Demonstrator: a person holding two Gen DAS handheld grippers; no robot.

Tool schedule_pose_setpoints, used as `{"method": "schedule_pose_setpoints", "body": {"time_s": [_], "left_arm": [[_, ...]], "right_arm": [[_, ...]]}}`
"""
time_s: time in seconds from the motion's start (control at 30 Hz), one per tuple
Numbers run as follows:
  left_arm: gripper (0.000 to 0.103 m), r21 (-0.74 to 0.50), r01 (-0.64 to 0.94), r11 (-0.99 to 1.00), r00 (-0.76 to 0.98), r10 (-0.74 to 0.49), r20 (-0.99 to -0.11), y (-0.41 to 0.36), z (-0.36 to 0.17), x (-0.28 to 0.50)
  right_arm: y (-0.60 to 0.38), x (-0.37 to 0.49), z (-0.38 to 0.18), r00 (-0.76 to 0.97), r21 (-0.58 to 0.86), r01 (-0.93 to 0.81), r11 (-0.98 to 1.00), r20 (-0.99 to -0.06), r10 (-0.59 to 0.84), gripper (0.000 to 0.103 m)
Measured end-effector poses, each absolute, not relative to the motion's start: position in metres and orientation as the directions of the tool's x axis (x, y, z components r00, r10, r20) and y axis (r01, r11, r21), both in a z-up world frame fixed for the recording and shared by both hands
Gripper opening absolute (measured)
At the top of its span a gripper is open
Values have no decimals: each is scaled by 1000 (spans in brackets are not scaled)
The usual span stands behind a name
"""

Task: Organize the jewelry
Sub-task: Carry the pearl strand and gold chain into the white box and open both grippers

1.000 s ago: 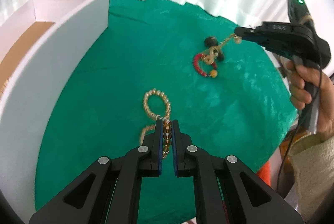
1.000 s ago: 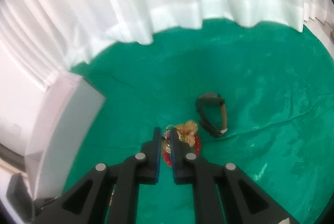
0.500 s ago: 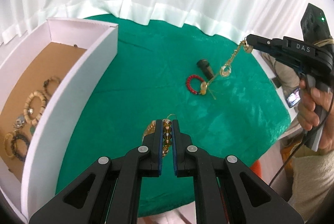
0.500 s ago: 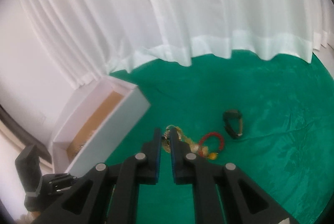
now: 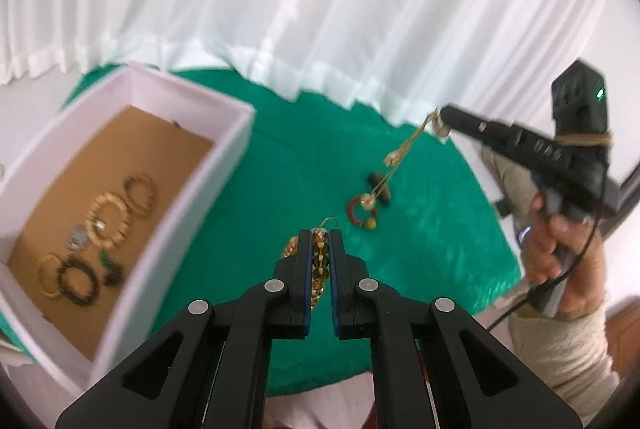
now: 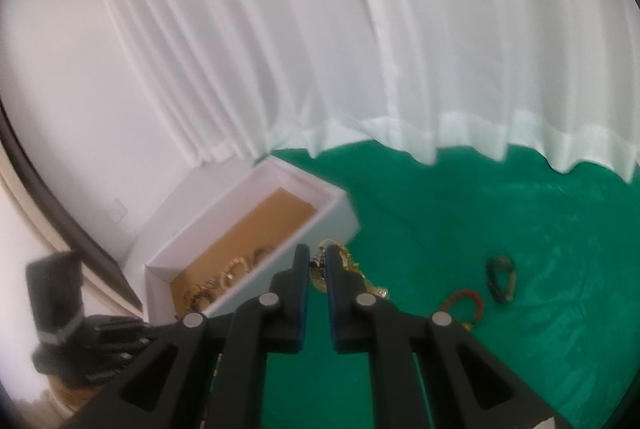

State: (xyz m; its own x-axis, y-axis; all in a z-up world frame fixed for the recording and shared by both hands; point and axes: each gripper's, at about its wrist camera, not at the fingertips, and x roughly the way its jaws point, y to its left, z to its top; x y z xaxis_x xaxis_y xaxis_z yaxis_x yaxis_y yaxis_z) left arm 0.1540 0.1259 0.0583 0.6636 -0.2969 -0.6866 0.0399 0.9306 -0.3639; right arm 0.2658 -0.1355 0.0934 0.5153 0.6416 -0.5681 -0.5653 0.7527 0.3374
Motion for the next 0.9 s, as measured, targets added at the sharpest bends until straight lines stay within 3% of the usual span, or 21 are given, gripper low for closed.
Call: {"method": "schedule_pose_setpoints", "body": {"time_s": [0.2,0.4,0.7,0.9], "left_arm": [[5,-331,-49,942,741,-188,-645,180,104,141],[5,-324,-164,932,752,-95,-653,240,114,148],[5,-284,-318,904,711,30,-702,315,75,192],[5,-222,-401,889,658,111,-745,349,28,229]], "right_arm": [[-85,273,123,474,335,-641,690,-535,700,8],[-22,290,142,399,358,-698,620,-525,752,8],[69,323,128,303,364,-749,554,-556,774,8],[121,353,80,262,329,-755,567,-642,721,8]]}}
